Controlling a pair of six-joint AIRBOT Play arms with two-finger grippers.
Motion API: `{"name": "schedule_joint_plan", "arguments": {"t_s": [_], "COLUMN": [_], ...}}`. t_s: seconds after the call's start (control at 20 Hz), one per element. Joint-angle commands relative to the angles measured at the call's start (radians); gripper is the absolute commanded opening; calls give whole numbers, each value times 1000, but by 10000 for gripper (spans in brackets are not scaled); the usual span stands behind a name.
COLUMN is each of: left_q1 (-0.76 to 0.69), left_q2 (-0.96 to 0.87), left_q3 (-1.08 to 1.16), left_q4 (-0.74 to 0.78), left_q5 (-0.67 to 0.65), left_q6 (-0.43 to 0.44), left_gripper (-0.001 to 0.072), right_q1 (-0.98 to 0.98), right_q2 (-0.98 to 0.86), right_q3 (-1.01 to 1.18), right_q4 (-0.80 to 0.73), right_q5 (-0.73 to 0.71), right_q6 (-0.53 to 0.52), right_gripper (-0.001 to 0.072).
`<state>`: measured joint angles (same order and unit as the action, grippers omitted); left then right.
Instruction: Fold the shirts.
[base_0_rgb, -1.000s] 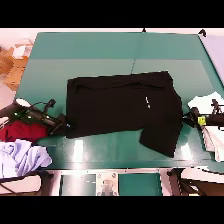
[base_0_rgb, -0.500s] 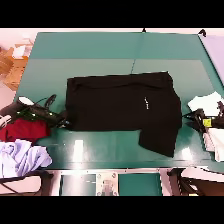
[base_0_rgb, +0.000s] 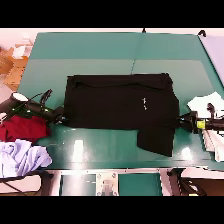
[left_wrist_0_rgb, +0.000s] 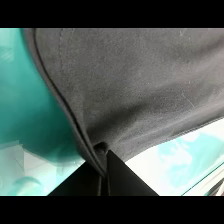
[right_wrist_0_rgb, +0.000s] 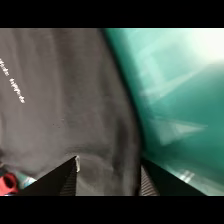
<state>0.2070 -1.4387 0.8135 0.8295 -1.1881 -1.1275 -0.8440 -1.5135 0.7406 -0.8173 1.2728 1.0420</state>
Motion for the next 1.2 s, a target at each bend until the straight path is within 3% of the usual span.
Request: {"name": "schedule_joint_plan", "arguments": {"t_s": [0.0,0.2,0.25,0.35,0.55,0.75,0.95,1.15], "left_q1": [2,2,2,2,2,2,2,2], "left_q2": [0,0,0,1,77,306,489,607], "left_q3": [2,2,2,2,166,529,945,1208], "left_q4": [0,0,-1,-20,-133,-253,-307,-297], "left_q5": [1,1,1,-4,-100,-160,-76,14], "left_q6": [3,3,3,4,27,2,3,3], "left_gripper": [22,23,22,22,20,22,23,23], "right_q1": [36,37,40,53,61,60,-4,-107], "right_q2": [-33,-34,-34,-34,44,308,607,815], "right_q3": [-7,-7,-7,-6,124,399,682,889], "right_q4": [60,85,85,112,316,623,859,872], "right_q5": [-30,-33,-33,-3,185,254,132,-53], "right_q6": [-40,-56,-61,-100,-118,-61,-47,-47], "right_gripper": [487,483,420,43,22,22,22,22]}}
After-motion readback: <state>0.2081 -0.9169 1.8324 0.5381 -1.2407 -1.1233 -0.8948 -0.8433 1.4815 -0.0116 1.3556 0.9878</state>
